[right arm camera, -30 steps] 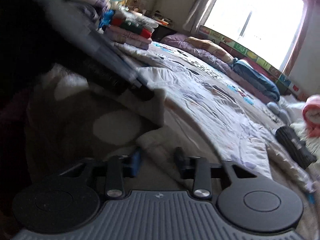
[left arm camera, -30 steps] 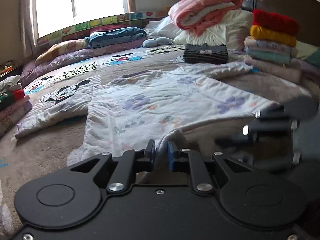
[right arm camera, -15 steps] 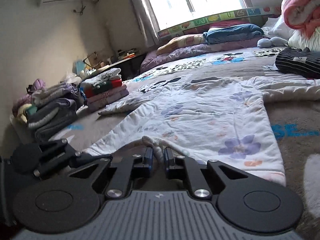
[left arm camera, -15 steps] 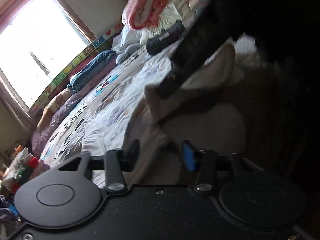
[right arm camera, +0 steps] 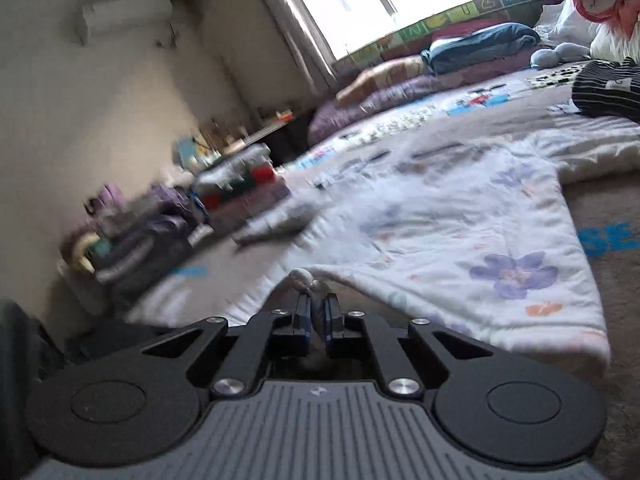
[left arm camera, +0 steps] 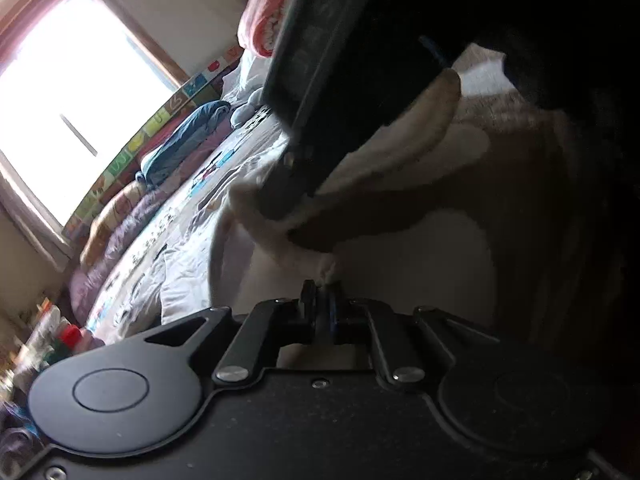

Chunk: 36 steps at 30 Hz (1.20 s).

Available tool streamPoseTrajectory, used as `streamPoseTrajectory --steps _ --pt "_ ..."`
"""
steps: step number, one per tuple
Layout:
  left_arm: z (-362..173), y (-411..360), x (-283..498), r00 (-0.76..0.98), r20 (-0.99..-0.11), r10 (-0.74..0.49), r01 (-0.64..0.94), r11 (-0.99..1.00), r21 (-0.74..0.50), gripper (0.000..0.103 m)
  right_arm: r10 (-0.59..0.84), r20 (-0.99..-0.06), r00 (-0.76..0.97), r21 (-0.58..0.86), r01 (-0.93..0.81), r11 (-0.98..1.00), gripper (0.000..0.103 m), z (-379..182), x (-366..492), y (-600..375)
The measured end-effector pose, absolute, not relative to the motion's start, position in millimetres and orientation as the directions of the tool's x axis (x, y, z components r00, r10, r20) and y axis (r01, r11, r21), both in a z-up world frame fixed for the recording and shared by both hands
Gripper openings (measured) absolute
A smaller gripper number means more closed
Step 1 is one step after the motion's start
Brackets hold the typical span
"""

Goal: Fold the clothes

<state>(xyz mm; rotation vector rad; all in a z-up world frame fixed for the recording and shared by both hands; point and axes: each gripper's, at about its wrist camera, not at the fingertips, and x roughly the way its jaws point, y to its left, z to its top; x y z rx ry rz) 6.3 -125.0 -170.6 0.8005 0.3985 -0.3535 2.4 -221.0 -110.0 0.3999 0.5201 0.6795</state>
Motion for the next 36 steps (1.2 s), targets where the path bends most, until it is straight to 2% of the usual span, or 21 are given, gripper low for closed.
streamPoseTrajectory --steps 6,9,12,16,19,21,23,24,26,30,33,36 --pt "-178 -122 16 0.847 -0.505 -0.165 0.480 0.644 0.595 0.003 0.669 -0.427 0.608 0.475 -0.479 0.738 0.009 -133 11 -204" --pt "-178 -119 16 0.844 -0.508 -0.172 0.488 0.639 0.595 0.004 0.665 -0.423 0.615 0.427 -0.512 0.745 0.009 -127 8 -198" --pt "-175 -113 12 0.828 -0.529 -0.186 0.512 0.635 0.579 0.004 0.620 -0.518 0.589 0.354 -0.512 0.783 0.014 -135 10 -189" --pt "-155 -91 10 0.786 -0.577 -0.223 0.543 0.695 0.471 0.006 0.649 -0.509 0.566 0.398 -0.513 0.760 0.016 -143 9 -198" --pt "-137 -76 11 0.808 -0.543 -0.228 0.492 0.769 0.409 0.006 0.668 -0.491 0.560 0.436 -0.506 0.744 0.018 -147 9 -204" --pt "-124 -72 16 0.839 -0.491 -0.234 0.437 0.828 0.353 0.006 0.681 -0.476 0.556 0.453 -0.509 0.732 0.025 -146 7 -206" --pt "-113 -69 22 0.859 -0.446 -0.252 0.395 0.879 0.265 0.007 0.692 -0.470 0.548 0.436 -0.537 0.722 0.043 -139 -1 -206" --pt "-108 -69 27 0.861 -0.431 -0.271 0.389 0.896 0.215 0.008 0.694 -0.469 0.546 0.417 -0.557 0.719 0.047 -135 -7 -206" --pt "-105 -74 32 0.859 -0.414 -0.301 0.393 0.906 0.156 0.029 0.697 -0.465 0.546 0.390 -0.580 0.715 0.048 -127 -20 -208" --pt "-119 -87 27 0.846 -0.431 -0.312 0.408 0.900 0.149 0.032 0.689 -0.389 0.612 0.418 -0.549 0.724 0.047 -108 -38 -240" --pt "-131 -99 23 0.824 -0.463 -0.328 0.444 0.881 0.167 0.032 0.607 -0.321 0.727 0.421 -0.465 0.779 0.047 -98 -38 -267" --pt "-144 -108 26 0.800 -0.517 -0.306 0.463 0.862 0.205 0.032 0.528 -0.343 0.777 0.341 -0.421 0.840 0.045 -103 -23 -272"
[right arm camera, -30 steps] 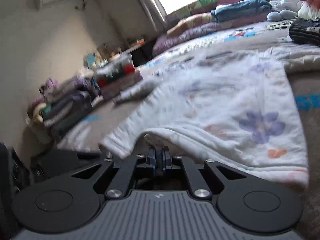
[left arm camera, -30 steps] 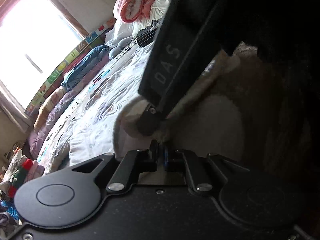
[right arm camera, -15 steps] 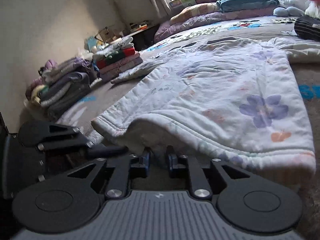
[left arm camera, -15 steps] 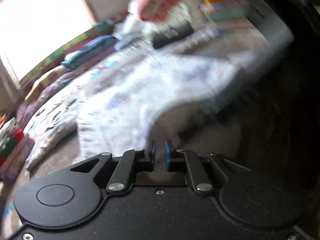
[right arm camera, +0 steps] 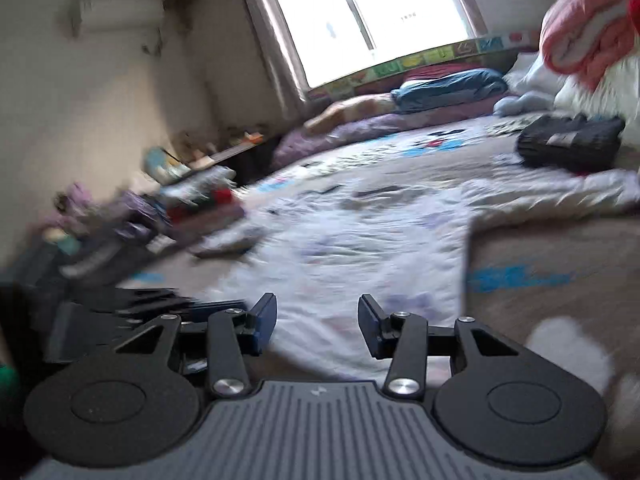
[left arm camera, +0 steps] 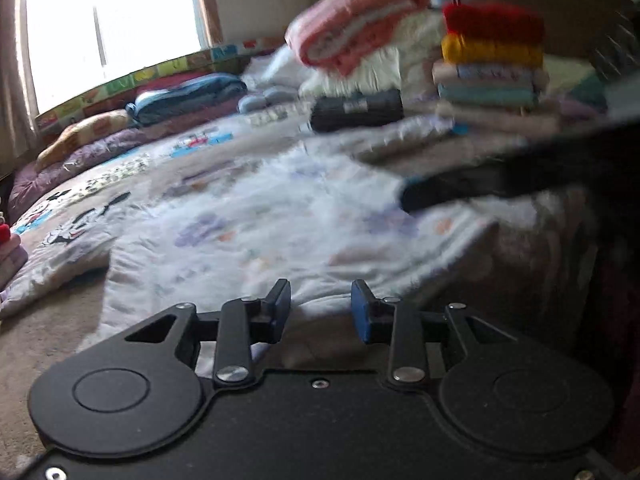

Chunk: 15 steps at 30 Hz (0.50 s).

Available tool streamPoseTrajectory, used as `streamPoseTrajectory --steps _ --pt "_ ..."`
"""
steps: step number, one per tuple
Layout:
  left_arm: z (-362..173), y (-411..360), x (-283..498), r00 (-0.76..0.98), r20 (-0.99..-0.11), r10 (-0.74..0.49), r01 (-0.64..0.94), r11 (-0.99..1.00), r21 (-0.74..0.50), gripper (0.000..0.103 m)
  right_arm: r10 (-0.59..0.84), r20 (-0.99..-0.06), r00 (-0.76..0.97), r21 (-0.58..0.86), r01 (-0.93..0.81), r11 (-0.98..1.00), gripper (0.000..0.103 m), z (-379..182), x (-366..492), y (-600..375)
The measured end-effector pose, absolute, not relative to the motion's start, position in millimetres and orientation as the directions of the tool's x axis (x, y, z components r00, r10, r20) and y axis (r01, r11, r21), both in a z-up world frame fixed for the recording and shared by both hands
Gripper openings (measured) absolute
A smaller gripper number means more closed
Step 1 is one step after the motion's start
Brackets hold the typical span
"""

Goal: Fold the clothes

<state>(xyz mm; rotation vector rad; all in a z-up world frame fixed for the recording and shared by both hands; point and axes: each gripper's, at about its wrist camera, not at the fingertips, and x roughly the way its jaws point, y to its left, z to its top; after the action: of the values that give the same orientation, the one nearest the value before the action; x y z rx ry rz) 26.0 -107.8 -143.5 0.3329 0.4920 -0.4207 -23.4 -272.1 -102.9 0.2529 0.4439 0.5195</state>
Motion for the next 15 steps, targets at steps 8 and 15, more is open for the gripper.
streamPoseTrajectory --steps 8,15 --pt "-159 -109 25 0.783 -0.549 -0.293 0.483 0.841 0.241 0.031 0.419 -0.463 0.781 0.438 -0.210 0.874 0.020 -159 10 -295" --pt "-140 -86 13 0.792 -0.514 -0.330 0.475 0.861 0.179 0.032 0.399 -0.439 0.805 0.388 -0.231 0.892 0.024 -140 -5 -292"
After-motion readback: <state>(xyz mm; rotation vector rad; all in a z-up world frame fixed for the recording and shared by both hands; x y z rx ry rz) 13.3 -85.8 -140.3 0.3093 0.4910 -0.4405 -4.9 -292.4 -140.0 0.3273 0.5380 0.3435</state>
